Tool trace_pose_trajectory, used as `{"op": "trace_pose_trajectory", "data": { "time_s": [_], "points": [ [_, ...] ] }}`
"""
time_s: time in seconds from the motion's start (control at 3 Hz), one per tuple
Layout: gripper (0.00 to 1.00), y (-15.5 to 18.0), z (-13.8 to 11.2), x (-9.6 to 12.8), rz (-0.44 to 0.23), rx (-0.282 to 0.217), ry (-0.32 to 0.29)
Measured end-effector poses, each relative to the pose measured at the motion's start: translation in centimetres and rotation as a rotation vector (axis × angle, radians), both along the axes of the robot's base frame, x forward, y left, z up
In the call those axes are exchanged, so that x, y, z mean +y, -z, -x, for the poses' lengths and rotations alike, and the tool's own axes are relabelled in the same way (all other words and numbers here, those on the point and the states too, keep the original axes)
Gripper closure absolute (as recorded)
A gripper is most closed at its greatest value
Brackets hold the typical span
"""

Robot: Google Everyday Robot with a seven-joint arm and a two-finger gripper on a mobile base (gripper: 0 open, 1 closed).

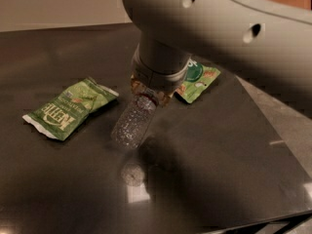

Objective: Place water bottle upright

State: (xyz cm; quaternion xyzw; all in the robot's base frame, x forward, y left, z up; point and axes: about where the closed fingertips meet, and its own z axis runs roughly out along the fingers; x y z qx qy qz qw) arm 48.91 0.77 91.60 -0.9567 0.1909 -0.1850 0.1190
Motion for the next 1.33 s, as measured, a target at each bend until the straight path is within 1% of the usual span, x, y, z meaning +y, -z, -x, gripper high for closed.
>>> {"op": "trace_pose_trajectory", "data": {
  "time_s": [0.33,0.67,1.0,1.33],
  "points": [
    [1.0,-0.3,-0.2,0.2,0.014,-0.024,-0.034],
    [1.0,-1.1,-0.9,0.9,0.05,-0.081,-0.141],
    [1.0,-2.1,-1.9,1.9,0.078,-0.165,-0.29],
    [1.0,-3.4,-3.0,3.6,0.065,-0.236,-0.448]
  ]
}}
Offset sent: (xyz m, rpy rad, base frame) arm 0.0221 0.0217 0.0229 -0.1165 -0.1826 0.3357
